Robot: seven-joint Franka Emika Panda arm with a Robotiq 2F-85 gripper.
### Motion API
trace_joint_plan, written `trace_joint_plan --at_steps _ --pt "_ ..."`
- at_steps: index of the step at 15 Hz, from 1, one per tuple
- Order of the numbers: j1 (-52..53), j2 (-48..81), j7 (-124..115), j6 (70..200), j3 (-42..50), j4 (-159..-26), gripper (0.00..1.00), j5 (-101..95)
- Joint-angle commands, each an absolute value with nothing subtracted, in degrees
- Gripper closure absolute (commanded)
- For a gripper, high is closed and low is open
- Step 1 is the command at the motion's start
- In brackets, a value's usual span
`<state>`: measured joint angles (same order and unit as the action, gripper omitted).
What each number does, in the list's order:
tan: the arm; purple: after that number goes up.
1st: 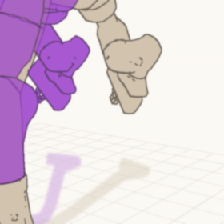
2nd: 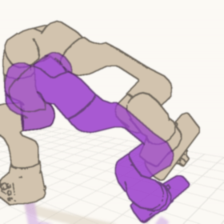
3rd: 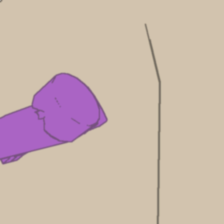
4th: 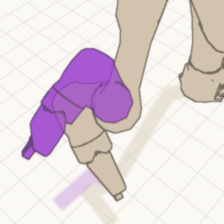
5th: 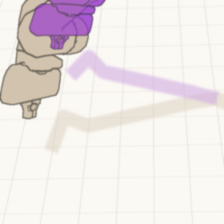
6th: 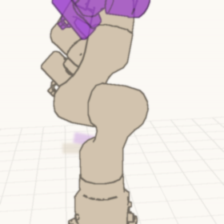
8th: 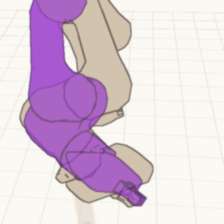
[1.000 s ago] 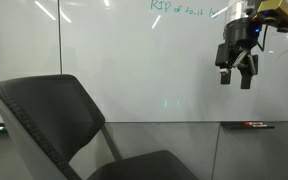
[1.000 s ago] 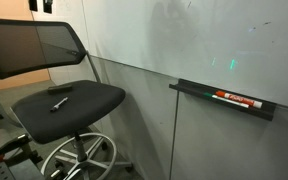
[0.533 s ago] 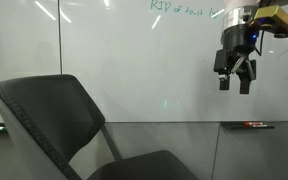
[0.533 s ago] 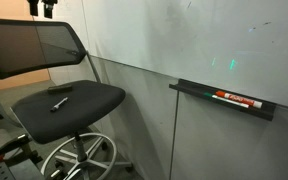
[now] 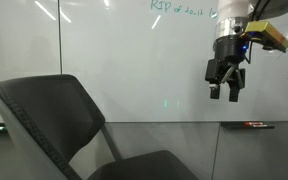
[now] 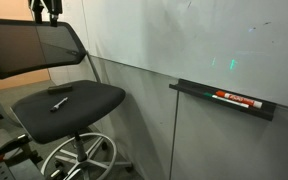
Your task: Use the marker on the chair to draw a smiley face on the whiteboard
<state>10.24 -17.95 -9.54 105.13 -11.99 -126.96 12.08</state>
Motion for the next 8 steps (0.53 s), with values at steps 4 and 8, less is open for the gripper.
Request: trace_joint_plan --at_steps 4,8 --pt "10.92 -14.56 -4.47 109.75 -11.42 -129.24 0.0 13.16" --pt "11.49 -11.81 0.6 111.67 -10.98 -130.6 0.0 14.88"
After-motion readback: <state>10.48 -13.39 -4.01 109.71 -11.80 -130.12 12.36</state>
